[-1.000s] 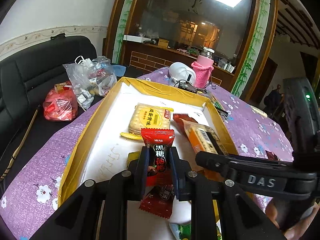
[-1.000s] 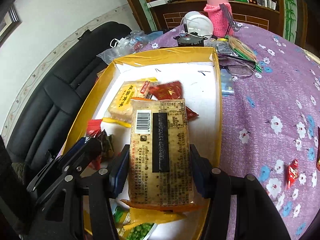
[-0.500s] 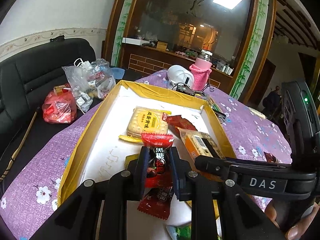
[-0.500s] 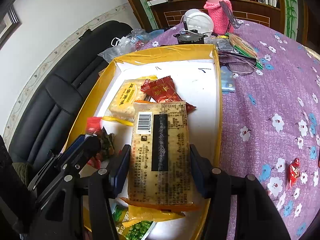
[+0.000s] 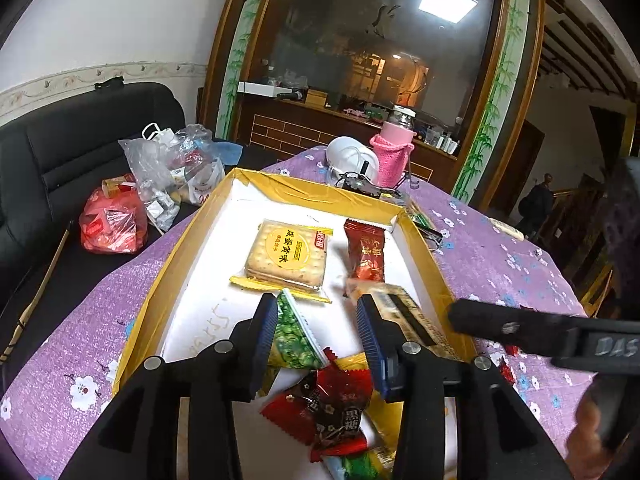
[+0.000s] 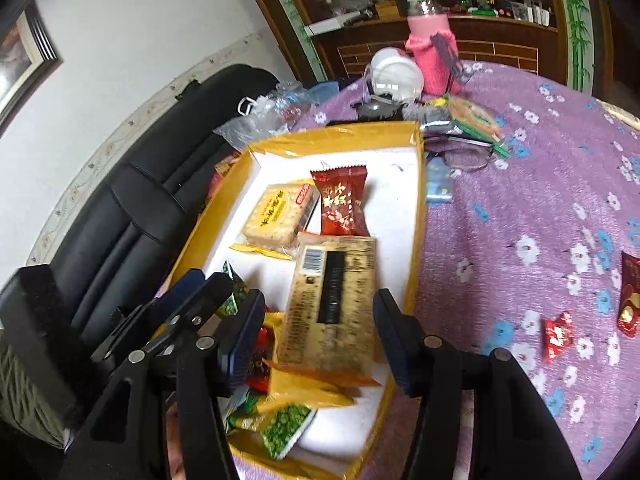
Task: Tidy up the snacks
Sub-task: 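Open the right tool and the left tool to drop the cracker pack and red candy into the box, then move both tools back from the box to the candies on the table, then grasp a red candy with the left tool while the right tool grasps a red black-labelled candy, then lift both red candies and carry them toward the white box with both tools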
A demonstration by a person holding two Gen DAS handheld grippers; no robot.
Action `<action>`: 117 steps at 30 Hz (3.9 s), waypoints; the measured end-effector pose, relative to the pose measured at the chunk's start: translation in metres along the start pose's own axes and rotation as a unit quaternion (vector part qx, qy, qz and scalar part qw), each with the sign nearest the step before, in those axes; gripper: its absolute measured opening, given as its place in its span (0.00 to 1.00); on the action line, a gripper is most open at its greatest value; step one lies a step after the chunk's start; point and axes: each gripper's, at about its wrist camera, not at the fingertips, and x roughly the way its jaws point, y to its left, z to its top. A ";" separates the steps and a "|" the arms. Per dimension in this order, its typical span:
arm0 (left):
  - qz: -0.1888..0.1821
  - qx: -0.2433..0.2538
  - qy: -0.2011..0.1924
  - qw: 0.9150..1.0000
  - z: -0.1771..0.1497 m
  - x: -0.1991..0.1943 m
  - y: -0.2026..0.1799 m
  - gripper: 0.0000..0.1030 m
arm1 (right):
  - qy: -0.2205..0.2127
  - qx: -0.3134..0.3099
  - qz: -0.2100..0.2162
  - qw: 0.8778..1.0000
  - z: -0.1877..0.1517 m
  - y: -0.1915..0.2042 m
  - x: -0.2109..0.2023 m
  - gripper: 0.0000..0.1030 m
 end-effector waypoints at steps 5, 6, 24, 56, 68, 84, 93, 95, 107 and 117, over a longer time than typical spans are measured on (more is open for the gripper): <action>0.001 0.004 -0.004 1.000 -0.001 -0.002 -0.001 0.42 | -0.018 0.021 -0.003 1.000 -0.007 -0.031 -0.031 0.54; 0.002 0.005 -0.004 1.000 -0.001 -0.002 -0.002 0.42 | -0.021 0.025 -0.008 0.999 -0.009 -0.039 -0.037 0.54; -0.070 0.063 0.018 0.995 0.006 -0.035 -0.063 0.42 | -0.059 0.188 -0.047 0.979 -0.052 -0.198 -0.075 0.54; -0.074 0.220 0.180 0.956 -0.065 0.051 -0.214 0.20 | -0.158 0.284 -0.069 0.943 -0.060 -0.251 -0.138 0.54; -0.175 0.199 0.172 0.949 -0.052 0.061 -0.250 0.20 | -0.126 0.285 -0.144 0.939 -0.065 -0.275 -0.118 0.52; -0.181 0.177 0.171 0.952 -0.047 0.061 -0.233 0.20 | -0.027 0.234 -0.224 0.946 -0.015 -0.270 -0.061 0.40; -0.181 0.174 0.169 0.953 -0.044 0.060 -0.230 0.20 | -0.014 0.224 -0.240 0.944 -0.037 -0.258 -0.077 0.25; -0.181 0.170 0.170 0.954 -0.043 0.061 -0.228 0.20 | -0.025 0.218 -0.222 0.950 -0.047 -0.248 -0.089 0.25; -0.168 0.170 0.162 0.957 -0.043 0.063 -0.227 0.20 | -0.060 0.138 -0.150 0.977 -0.064 -0.201 -0.088 0.25; -0.161 0.181 0.150 0.959 -0.044 0.059 -0.229 0.20 | -0.064 0.117 -0.142 0.981 -0.065 -0.189 -0.088 0.25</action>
